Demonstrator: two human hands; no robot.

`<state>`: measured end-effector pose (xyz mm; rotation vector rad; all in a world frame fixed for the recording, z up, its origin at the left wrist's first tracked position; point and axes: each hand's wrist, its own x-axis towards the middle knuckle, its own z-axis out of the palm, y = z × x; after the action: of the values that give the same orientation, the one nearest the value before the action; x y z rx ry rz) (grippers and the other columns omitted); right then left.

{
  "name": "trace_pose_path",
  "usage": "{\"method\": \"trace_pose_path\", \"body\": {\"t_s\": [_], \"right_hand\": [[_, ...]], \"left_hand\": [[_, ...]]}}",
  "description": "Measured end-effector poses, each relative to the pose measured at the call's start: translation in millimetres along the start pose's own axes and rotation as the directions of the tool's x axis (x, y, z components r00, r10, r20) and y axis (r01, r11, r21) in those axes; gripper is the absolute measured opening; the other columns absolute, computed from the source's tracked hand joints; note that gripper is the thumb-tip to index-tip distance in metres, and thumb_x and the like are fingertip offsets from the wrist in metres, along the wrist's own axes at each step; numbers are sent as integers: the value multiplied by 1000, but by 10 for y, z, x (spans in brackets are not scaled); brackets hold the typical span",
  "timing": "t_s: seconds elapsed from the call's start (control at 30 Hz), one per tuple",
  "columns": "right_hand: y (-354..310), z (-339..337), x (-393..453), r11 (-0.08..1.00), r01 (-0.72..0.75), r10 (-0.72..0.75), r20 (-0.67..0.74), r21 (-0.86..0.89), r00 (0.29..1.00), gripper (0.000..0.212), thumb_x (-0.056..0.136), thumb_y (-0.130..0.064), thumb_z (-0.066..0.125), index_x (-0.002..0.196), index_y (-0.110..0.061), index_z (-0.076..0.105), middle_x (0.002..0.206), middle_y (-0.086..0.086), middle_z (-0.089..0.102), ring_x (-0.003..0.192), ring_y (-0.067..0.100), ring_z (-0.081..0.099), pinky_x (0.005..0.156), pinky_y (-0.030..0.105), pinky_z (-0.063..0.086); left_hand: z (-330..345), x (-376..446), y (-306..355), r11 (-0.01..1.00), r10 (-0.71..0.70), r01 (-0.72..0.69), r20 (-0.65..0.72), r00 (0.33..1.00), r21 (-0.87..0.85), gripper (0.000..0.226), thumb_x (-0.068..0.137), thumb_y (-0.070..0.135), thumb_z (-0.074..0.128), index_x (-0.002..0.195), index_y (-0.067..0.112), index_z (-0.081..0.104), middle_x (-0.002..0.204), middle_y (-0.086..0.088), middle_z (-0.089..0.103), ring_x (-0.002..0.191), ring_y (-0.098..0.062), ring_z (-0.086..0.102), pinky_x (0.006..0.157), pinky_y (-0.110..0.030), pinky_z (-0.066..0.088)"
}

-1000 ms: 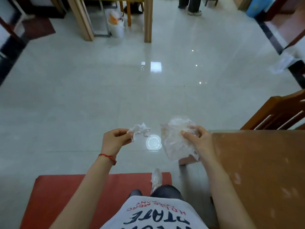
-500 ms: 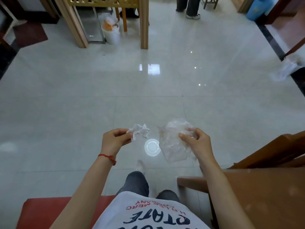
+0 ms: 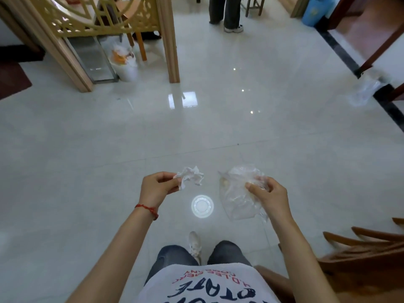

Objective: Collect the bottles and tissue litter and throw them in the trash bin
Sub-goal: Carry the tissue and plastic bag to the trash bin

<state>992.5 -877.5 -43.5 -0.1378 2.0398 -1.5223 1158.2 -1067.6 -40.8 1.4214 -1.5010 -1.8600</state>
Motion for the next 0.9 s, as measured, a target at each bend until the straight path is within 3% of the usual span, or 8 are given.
{"method": "trace_pose_path", "body": {"t_s": [0.17, 0.3, 0.5, 0.63, 0.77, 0.9], "right_hand": [[-196, 182, 446, 1000, -22, 21, -33, -7, 999, 29, 75, -8, 74, 102, -10, 63, 92, 3, 66, 80, 14, 63, 64, 17, 52], [-355, 253, 883, 999, -28, 29, -60, 29, 998, 23, 77, -5, 72, 97, -10, 63, 81, -3, 64, 70, 7, 60, 54, 8, 48], [-646, 166, 1645, 997, -24, 35, -142, 77, 989, 22, 76, -6, 72, 96, -11, 64, 81, -1, 64, 69, 7, 60, 55, 7, 48], [-812, 21, 2043, 994, -16, 38, -211, 105, 977, 17, 76, -8, 72, 92, -10, 64, 77, -1, 62, 66, 8, 58, 53, 7, 46], [-924, -118, 2308, 989, -26, 67, -292, 144, 954, 18, 76, -8, 73, 91, -12, 65, 78, -3, 64, 69, 9, 60, 54, 7, 47], [-952, -254, 2400, 974, -20, 113, -406, 225, 907, 16, 76, -5, 72, 88, -12, 64, 76, -4, 63, 67, 9, 59, 54, 7, 46]], "left_hand": [[121, 542, 242, 1000, -22, 22, 24, 999, -1, 9, 73, -7, 68, 75, 1, 67, 72, -11, 65, 55, -6, 64, 58, -15, 55], [393, 1010, 431, 999, -35, 35, 42, 998, -5, 12, 73, -8, 67, 71, 3, 67, 63, -1, 66, 54, -6, 64, 57, -15, 55], [915, 1722, 845, 999, -17, 11, 120, 993, 46, 11, 74, -9, 67, 72, 2, 66, 61, -2, 66, 55, -7, 63, 57, -15, 54], [1328, 2126, 1155, 995, -6, -13, 197, 980, 98, 9, 74, -9, 67, 76, 0, 66, 69, -9, 64, 53, -5, 64, 58, -15, 55], [1765, 2414, 1403, 987, -6, -42, 297, 955, 153, 13, 74, -7, 67, 71, 5, 66, 71, -9, 65, 64, -16, 63, 59, -16, 56], [2162, 2612, 1555, 971, -28, -75, 416, 909, 229, 12, 75, -6, 67, 72, 6, 67, 73, -9, 66, 67, -16, 63, 59, -15, 56]]}}
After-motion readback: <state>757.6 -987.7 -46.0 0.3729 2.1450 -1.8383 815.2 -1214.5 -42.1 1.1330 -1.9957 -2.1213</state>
